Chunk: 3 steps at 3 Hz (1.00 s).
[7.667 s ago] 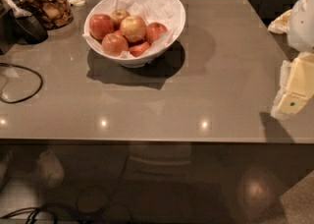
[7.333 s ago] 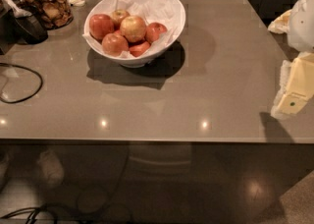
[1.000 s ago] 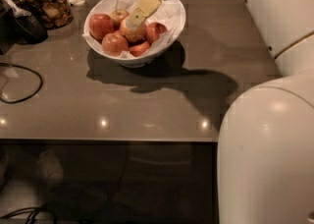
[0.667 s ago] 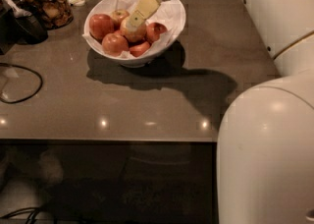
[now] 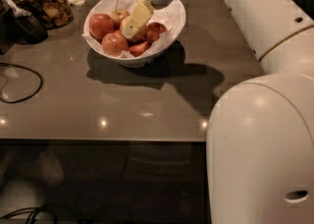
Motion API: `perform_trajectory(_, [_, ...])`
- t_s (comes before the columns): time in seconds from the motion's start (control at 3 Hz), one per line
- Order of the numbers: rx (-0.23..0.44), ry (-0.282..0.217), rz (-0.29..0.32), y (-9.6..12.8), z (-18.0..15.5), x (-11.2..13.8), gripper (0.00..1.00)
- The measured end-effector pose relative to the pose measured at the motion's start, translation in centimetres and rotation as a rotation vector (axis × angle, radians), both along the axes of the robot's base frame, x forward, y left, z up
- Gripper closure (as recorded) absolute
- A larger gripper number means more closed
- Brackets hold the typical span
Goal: Pick apple from white bowl
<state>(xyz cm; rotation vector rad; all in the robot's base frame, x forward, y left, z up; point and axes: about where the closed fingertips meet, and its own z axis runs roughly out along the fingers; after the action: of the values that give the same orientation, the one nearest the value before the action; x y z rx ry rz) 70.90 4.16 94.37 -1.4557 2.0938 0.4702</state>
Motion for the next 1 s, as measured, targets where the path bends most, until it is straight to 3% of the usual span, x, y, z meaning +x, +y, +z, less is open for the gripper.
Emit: perform_trajectory(1.0, [0.006, 0.06, 0.003, 0.3, -3.2, 1.0, 0.15])
